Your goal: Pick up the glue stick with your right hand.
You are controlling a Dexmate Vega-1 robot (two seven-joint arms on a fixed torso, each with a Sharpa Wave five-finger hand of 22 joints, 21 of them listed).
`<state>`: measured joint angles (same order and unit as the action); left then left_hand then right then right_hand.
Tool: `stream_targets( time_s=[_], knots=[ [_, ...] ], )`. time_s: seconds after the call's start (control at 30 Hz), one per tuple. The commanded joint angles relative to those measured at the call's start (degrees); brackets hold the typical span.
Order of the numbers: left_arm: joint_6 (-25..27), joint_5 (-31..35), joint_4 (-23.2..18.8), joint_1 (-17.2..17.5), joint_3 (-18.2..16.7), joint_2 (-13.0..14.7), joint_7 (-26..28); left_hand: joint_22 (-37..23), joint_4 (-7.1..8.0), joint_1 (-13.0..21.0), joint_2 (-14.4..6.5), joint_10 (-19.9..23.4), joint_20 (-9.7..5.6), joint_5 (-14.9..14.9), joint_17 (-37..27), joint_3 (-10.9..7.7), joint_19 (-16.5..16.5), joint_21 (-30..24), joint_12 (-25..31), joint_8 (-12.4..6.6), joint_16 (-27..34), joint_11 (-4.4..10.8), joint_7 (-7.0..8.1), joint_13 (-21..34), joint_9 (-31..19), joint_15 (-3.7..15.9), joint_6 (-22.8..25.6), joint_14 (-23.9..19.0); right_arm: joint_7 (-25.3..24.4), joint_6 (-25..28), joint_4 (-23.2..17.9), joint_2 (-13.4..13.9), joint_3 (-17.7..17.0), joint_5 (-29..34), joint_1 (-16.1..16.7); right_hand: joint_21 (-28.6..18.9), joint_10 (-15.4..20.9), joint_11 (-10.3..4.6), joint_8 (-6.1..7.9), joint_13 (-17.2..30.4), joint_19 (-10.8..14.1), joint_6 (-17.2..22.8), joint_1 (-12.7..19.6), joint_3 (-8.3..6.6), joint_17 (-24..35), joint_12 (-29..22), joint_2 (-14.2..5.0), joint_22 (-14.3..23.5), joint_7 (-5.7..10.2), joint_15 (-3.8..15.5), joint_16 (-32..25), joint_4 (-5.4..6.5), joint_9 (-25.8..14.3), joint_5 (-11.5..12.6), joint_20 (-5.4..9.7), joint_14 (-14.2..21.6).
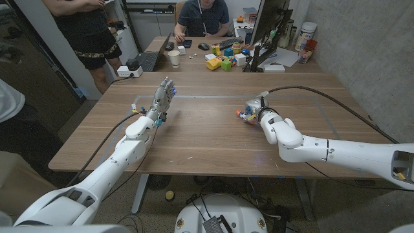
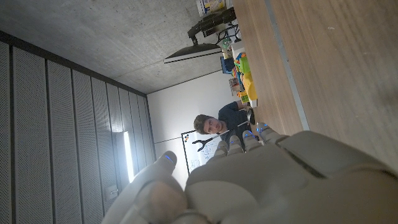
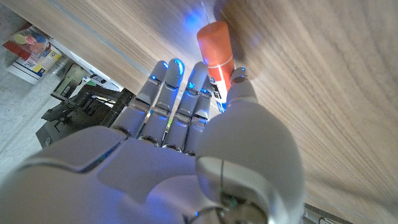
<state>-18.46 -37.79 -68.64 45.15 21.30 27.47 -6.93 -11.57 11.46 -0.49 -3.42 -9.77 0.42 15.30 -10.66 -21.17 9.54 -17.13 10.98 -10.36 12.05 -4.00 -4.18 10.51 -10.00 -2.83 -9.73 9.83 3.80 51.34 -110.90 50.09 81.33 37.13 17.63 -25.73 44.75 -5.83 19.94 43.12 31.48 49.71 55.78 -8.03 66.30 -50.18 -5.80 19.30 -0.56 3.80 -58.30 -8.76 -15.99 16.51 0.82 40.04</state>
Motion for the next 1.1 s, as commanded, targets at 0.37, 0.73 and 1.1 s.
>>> stream_targets(
  time_s=[0.37, 0.73, 1.1],
  knots=[
    [0.16, 0.37, 0.41, -0.53, 0.38, -0.33, -0.43, -0.15, -0.08, 0.0, -7.02, -8.58, 0.2, 0.5, -0.19, 0.23, 4.3, 0.09, 0.04, -0.17, -0.08, -0.22, -0.36, 0.16, -0.18, -0.21, -5.18, 12.31, -5.74, -1.62, -1.33, 1.58, -4.72, -0.88, 2.48, -1.49, 1.85, -0.29, 1.27, -0.54, 0.66, 8.47, 6.06, -1.46, 0.04, -1.15, -4.64, 0.33, 2.97, 8.21, 0.18, 1.83, -1.63, -0.9, 0.05, 1.75],
    [0.27, 0.5, 0.17, -0.45, 0.48, -0.45, -0.16, -0.15, -0.09, 0.0, -7.02, -8.62, 0.16, 0.53, -0.19, 0.32, 4.3, 0.15, 0.02, -0.17, -0.09, -0.08, -0.37, 0.16, -0.18, -0.23, -5.17, 12.31, -8.46, -3.04, -1.93, 2.74, -7.03, -1.33, 3.03, -2.43, 1.9, -0.05, 1.16, -0.87, 0.84, 8.81, 6.54, -1.38, -0.21, -1.7, -4.48, 0.41, 2.84, 8.01, 0.14, 2.13, -1.63, -1.56, -0.09, 2.23],
    [0.45, 0.58, -0.39, -0.17, 0.65, -0.53, 0.09, -0.14, -0.09, 0.02, -7.05, -8.6, 0.19, 0.56, -0.19, 0.39, 4.29, 0.2, 0.03, -0.17, -0.08, -0.1, -0.36, 0.16, -0.17, -0.24, -5.15, 12.27, -11.76, -3.66, -3.03, 3.68, -9.12, -0.99, 3.99, -3.15, 1.62, -0.09, 0.97, -1.1, 0.55, 8.68, 6.7, -1.47, -0.24, -2.13, -4.59, 0.42, 2.85, 7.97, 0.51, 2.64, -1.76, -2.04, 0.08, 2.37]
  ],
)
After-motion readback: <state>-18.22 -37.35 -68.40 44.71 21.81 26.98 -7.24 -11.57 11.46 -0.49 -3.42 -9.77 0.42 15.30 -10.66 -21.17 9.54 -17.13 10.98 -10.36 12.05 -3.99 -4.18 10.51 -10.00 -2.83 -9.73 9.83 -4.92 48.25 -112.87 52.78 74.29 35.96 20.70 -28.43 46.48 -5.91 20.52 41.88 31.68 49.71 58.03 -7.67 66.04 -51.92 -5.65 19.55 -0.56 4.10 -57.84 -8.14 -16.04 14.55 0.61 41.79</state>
